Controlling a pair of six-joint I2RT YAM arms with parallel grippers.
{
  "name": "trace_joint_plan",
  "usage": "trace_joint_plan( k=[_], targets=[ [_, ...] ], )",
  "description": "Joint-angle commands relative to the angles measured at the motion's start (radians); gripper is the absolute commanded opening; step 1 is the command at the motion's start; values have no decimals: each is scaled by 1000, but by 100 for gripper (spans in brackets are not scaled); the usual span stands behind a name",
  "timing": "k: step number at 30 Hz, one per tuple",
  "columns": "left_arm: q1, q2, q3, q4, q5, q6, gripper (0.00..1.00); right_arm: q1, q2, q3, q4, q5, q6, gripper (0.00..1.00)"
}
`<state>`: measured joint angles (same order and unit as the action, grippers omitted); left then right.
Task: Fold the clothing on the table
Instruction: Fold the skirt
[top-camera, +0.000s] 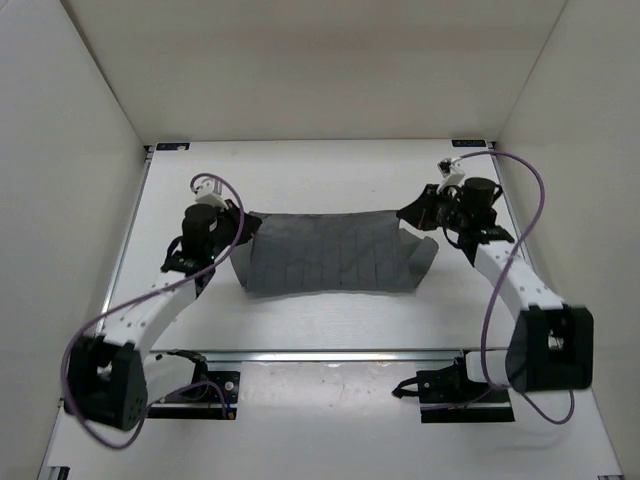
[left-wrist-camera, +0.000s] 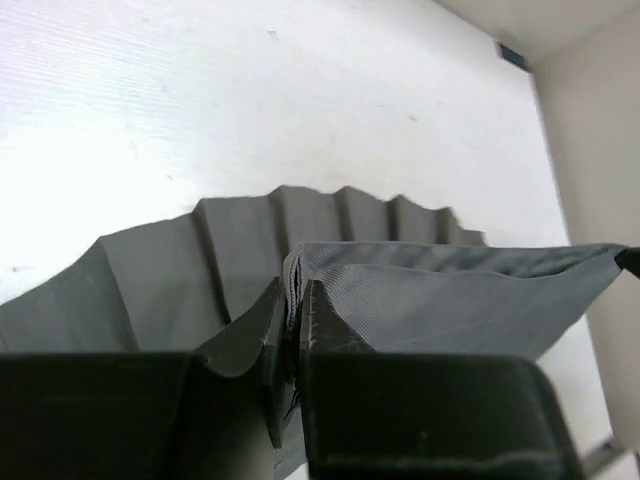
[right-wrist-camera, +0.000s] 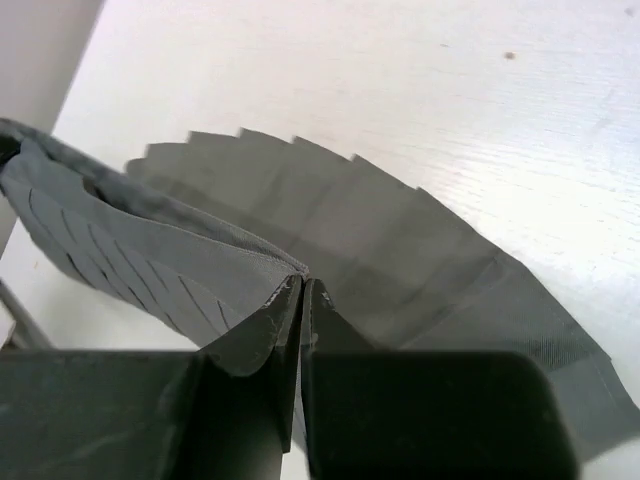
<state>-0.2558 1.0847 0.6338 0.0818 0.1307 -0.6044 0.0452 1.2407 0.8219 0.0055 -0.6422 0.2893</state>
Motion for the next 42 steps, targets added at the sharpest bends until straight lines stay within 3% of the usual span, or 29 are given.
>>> trace_joint_plan(
  k=[1, 4, 6, 13, 15, 16, 19, 20, 22, 25, 35, 42],
  targets=[
    [30, 189, 47, 116, -72, 11, 0, -8, 172, 78, 154, 56, 33, 0],
    [41, 372, 108, 157, -80, 18, 5, 24, 365, 159, 162, 117, 7, 0],
    [41, 481, 164, 168, -78, 23, 2, 22, 432, 216, 114, 159, -7, 0],
    [53, 670, 365, 127, -91, 32, 10, 33, 621, 397, 80, 233, -6, 0],
    [61, 742, 449, 104, -74, 32, 24, 31, 664, 444, 30, 245, -22, 0],
    [64, 757, 469, 101, -65, 37, 38, 41, 698, 482, 22, 260, -32, 0],
    [84, 775, 484, 130, -37, 29, 53, 39, 733, 536, -2, 299, -70, 11],
    [90, 771, 487, 136, -29, 31, 54, 39, 729, 542, -31, 305, -79, 14],
    [102, 739, 488, 121, -35, 41, 60, 21, 705, 545, -44, 317, -82, 36],
    [119, 680, 455, 76, -31, 54, 63, 7, 623, 507, -50, 323, -70, 44],
    [113, 531, 236, -40, -118, 57, 53, -91, 338, 178, -64, 386, 16, 47],
    [112, 583, 254, -73, -164, 58, 59, -136, 267, 72, -59, 381, 37, 48]
  ],
)
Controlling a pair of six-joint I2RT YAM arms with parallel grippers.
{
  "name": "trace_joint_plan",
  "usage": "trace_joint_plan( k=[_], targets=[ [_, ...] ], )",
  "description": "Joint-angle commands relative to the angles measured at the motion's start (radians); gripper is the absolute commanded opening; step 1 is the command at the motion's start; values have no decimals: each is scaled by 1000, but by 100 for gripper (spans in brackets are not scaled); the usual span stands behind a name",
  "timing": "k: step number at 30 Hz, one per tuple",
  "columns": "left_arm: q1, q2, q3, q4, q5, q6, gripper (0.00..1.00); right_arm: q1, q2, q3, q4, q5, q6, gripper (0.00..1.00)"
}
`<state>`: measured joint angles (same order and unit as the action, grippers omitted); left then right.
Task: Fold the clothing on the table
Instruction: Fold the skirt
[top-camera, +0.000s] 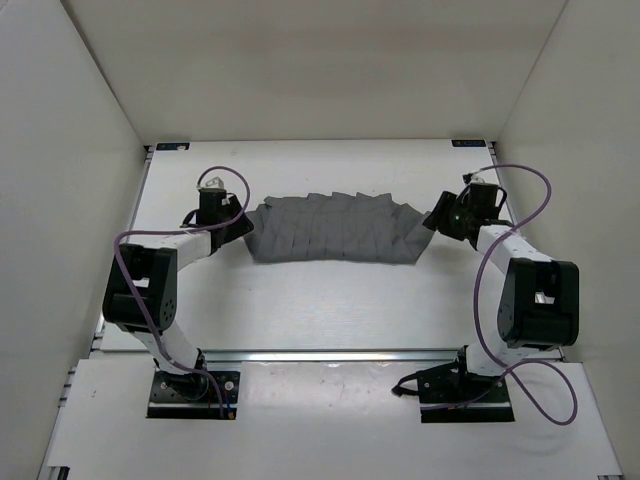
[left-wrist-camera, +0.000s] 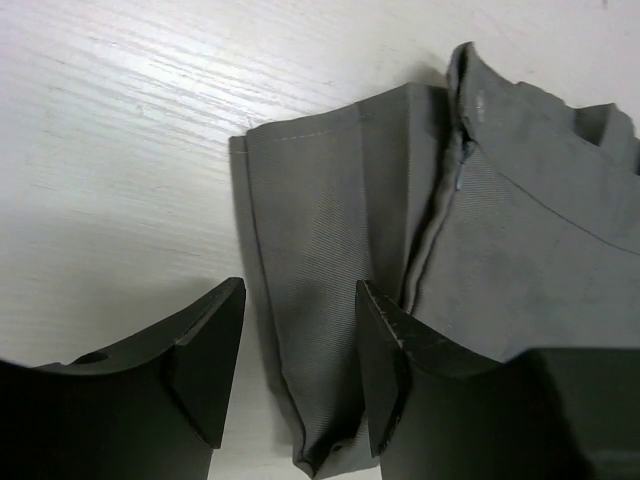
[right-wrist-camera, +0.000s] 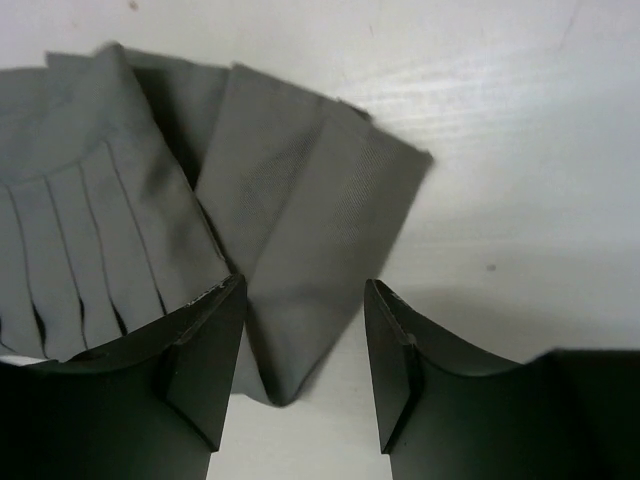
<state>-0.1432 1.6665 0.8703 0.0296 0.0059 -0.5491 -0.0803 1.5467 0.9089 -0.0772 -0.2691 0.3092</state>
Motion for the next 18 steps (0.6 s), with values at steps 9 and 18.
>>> trace_joint_plan(
  k=[9, 18],
  targets=[
    [-10, 122, 110, -103, -20, 12, 56, -18, -3, -16, -13, 5, 27, 49],
    [-18, 168, 134, -93, 46, 20, 7, -42, 53, -28, -18, 2, 61, 49]
  ],
)
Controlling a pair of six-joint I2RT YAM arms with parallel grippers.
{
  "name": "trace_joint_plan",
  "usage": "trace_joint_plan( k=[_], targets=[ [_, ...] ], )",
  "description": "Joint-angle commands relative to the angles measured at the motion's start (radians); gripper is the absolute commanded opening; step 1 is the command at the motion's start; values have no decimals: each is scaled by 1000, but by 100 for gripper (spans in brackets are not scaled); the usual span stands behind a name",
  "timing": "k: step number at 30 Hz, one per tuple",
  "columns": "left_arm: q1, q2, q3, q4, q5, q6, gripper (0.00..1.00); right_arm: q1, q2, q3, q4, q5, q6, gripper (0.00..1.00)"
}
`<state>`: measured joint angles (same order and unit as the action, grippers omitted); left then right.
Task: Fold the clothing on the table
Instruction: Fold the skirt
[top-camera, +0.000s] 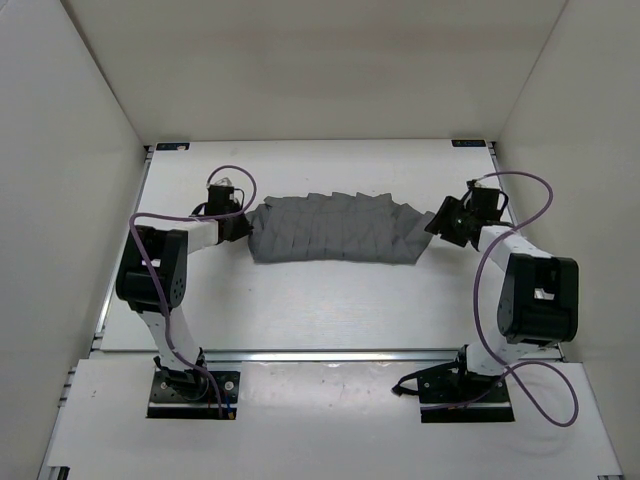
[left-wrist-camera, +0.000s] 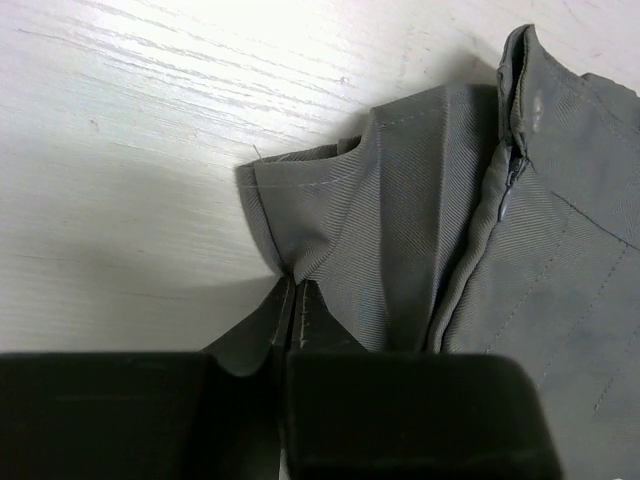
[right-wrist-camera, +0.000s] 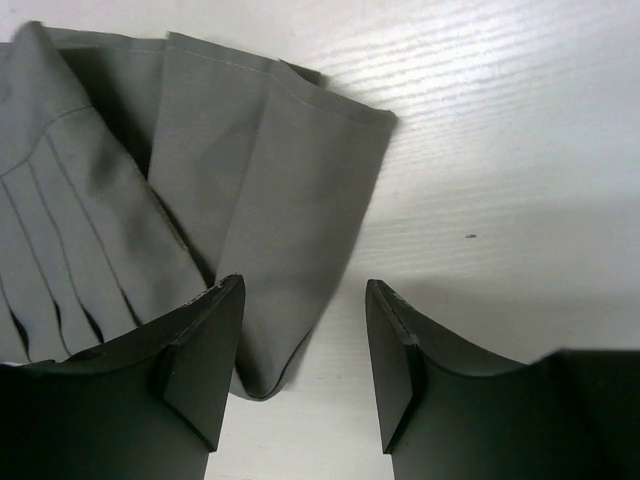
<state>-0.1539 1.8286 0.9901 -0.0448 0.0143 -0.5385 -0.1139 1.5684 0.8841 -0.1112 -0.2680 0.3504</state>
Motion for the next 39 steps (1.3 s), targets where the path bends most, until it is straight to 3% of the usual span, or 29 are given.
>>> trace_joint_plan(
  k=[1, 10, 11, 15, 22, 27, 33, 39],
  targets=[
    [-10, 5, 12, -10, 36, 11, 6, -10, 44, 4, 28, -2, 24, 49],
    [-10, -23, -22, 6, 72, 3, 1, 11, 205, 93, 39, -10, 36, 45],
    [-6, -25, -24, 10, 81, 6, 0, 16, 215, 104, 25, -13, 41, 42],
    [-9, -35, -42, 20, 90, 5, 0, 17, 240, 134, 16, -23, 41, 0],
    [-65, -74, -68, 8, 131, 6, 0, -71, 115, 113, -56, -69, 7, 1],
    [-203, -160, -162, 120, 112, -69, 0, -89, -25, 165, -148, -92, -57, 0],
    [-231, -207, -255, 180, 104, -136, 0, 73, -93, 245, -177, -191, -47, 0],
    [-197, -281, -333, 186, 73, -158, 0, 367, -142, 181, 29, -278, 19, 0]
  ],
)
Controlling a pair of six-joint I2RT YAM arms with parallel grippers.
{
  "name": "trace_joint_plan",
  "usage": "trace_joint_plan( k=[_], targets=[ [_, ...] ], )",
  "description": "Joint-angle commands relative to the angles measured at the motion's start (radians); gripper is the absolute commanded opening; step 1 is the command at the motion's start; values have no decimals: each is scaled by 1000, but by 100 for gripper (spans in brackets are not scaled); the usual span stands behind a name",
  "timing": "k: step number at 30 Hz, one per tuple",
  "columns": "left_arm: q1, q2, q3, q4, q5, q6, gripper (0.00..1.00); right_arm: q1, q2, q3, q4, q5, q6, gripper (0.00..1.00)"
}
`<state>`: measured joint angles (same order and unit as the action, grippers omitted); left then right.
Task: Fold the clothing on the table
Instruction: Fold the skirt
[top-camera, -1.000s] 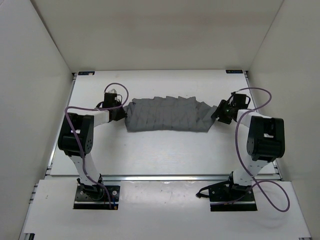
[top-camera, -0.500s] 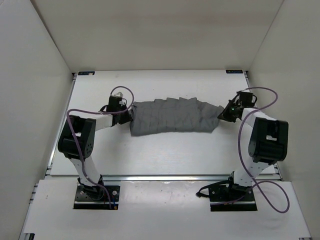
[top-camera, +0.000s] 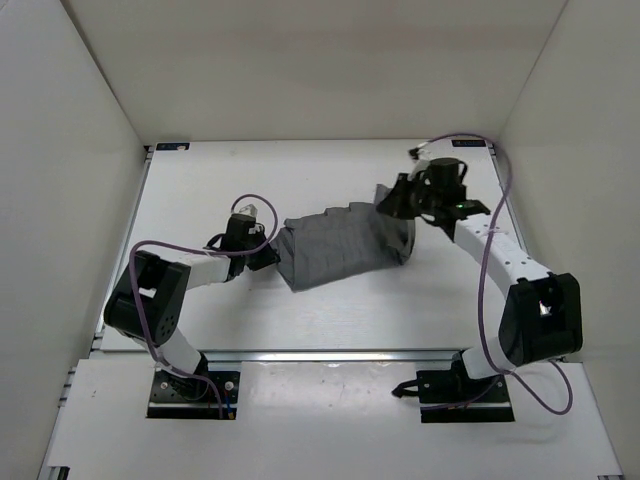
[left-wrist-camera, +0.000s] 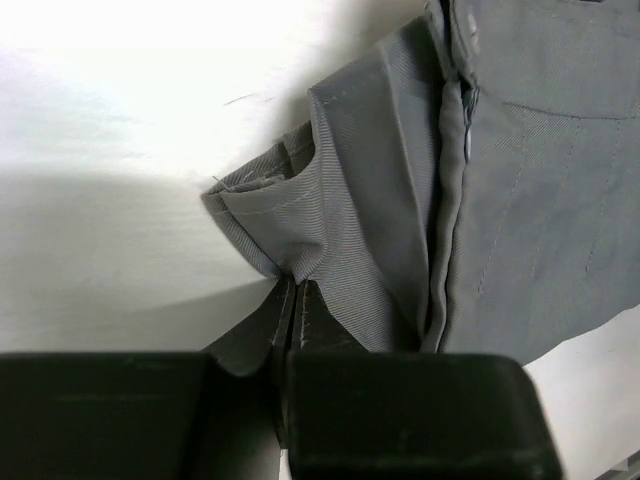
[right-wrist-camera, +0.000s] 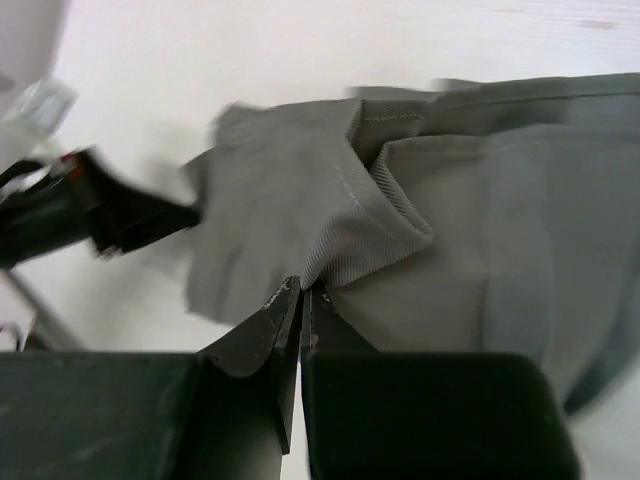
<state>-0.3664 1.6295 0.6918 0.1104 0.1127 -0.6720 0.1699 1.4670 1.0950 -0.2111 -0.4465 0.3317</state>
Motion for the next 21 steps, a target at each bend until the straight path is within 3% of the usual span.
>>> trace_joint_plan(
  k=[1, 3, 11, 21],
  targets=[
    [17, -85, -37, 32, -19, -23, 0, 132, -43, -55, 168, -124, 53, 0],
    [21, -97, -55, 38, -28, -27, 0, 224, -27, -69, 281, -161, 62, 0],
    [14, -99, -77, 49, -24, -37, 0, 417, 166, 35, 375, -244, 96, 0],
    [27, -105, -89, 48, -18, -28, 0, 522, 332, 97, 394, -325, 107, 0]
  ],
)
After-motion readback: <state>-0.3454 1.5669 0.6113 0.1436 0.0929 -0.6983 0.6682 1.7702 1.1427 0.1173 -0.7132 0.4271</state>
